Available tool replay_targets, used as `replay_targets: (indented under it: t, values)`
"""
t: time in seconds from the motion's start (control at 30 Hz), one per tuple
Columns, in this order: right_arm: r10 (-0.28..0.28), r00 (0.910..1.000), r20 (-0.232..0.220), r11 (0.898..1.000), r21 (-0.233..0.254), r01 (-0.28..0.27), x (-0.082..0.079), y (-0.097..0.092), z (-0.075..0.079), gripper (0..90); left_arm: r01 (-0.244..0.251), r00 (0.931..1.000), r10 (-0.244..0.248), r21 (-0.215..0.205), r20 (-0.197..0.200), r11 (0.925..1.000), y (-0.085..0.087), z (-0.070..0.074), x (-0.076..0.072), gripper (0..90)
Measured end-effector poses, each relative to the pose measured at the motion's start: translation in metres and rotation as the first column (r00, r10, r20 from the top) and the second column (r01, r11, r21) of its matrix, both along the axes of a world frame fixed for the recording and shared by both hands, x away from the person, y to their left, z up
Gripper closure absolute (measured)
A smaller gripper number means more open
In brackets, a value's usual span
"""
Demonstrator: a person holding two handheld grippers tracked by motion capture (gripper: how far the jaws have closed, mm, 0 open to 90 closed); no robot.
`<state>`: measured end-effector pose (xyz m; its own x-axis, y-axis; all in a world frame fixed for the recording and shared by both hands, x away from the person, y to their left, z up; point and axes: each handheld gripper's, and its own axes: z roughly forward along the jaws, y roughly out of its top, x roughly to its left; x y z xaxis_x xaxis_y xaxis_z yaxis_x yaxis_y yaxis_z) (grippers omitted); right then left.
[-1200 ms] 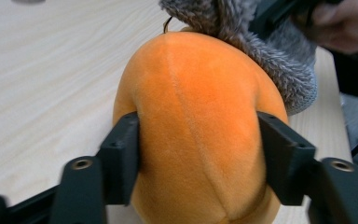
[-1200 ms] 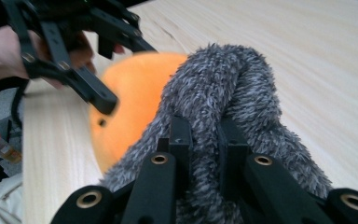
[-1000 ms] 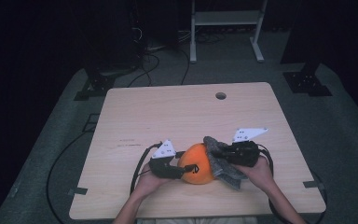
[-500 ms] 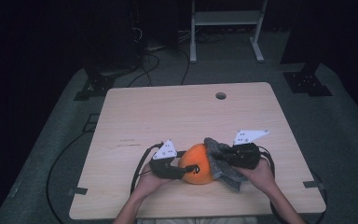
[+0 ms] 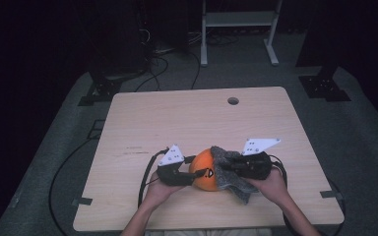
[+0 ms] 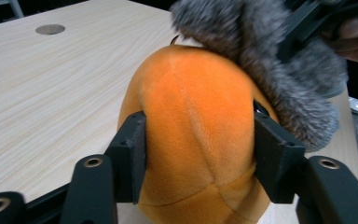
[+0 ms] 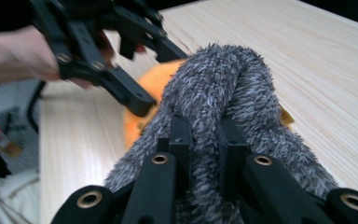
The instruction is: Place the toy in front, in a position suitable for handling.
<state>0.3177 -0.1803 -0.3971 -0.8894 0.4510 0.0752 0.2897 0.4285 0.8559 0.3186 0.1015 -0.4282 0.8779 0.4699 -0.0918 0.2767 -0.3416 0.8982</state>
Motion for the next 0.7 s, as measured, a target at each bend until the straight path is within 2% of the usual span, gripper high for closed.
replay_targets:
  t: [0.07,0.1,0.13,0.17,0.27,0.37,0.47,0.57,0.6,0.67,0.7]
  values:
    - [-0.025,0.9996,-0.014,1.000,-0.017,0.025,0.005,-0.004,-0.005,78.8,-0.011,0.9999,0.011,-0.013,-0.007,0.9999,0.001,-0.001,0.001,27.1]
    - [-0.042,0.9988,-0.024,0.999,-0.022,0.042,0.007,-0.007,-0.009,78.8,-0.025,0.9980,0.023,-0.025,-0.059,0.9994,0.001,-0.003,0.004,20.9]
    - [-0.049,0.9983,-0.033,0.999,-0.010,0.049,0.008,-0.009,-0.011,78.8,-0.019,0.9965,0.017,-0.017,-0.082,0.9997,0.001,-0.004,0.006,19.9]
    - [-0.053,0.9977,-0.042,0.999,0.005,0.053,0.009,-0.011,-0.012,78.8,-0.019,0.9967,0.017,-0.021,-0.079,0.9996,0.000,-0.006,0.005,21.9]
    - [-0.038,0.9990,-0.025,0.999,0.000,0.038,0.005,-0.006,-0.008,78.8,-0.022,0.9996,0.022,0.012,-0.020,0.9997,-0.003,-0.006,0.001,36.2]
    - [0.009,1.0000,0.005,1.000,-0.009,-0.008,-0.002,0.006,0.001,78.7,-0.003,0.9995,0.002,0.042,0.032,0.9991,-0.006,-0.003,-0.003,41.3]
    - [0.028,0.9991,0.031,0.999,-0.033,-0.027,-0.004,0.015,0.007,78.7,0.001,0.9987,-0.004,0.063,0.051,0.9980,-0.007,-0.002,-0.005,43.2]
    - [0.016,0.9996,0.025,0.999,-0.047,-0.015,-0.001,0.012,0.006,78.8,0.001,0.9997,-0.003,0.048,0.025,0.9989,-0.004,-0.004,-0.003,41.6]
    - [0.010,0.9997,0.024,0.999,-0.054,-0.009,0.000,0.010,0.004,78.8,0.003,0.9999,-0.003,0.020,-0.012,0.9998,-0.002,-0.004,-0.001,37.7]
    - [0.007,0.9999,0.008,0.999,-0.048,-0.006,0.000,0.007,0.001,78.8,-0.003,0.9953,-0.001,-0.045,-0.097,0.9990,-0.001,-0.004,0.004,25.4]
    - [0.017,0.9998,0.006,0.999,-0.044,-0.017,-0.001,0.008,0.001,78.8,-0.010,0.9947,0.005,-0.050,-0.103,0.9987,-0.001,-0.004,0.005,25.3]
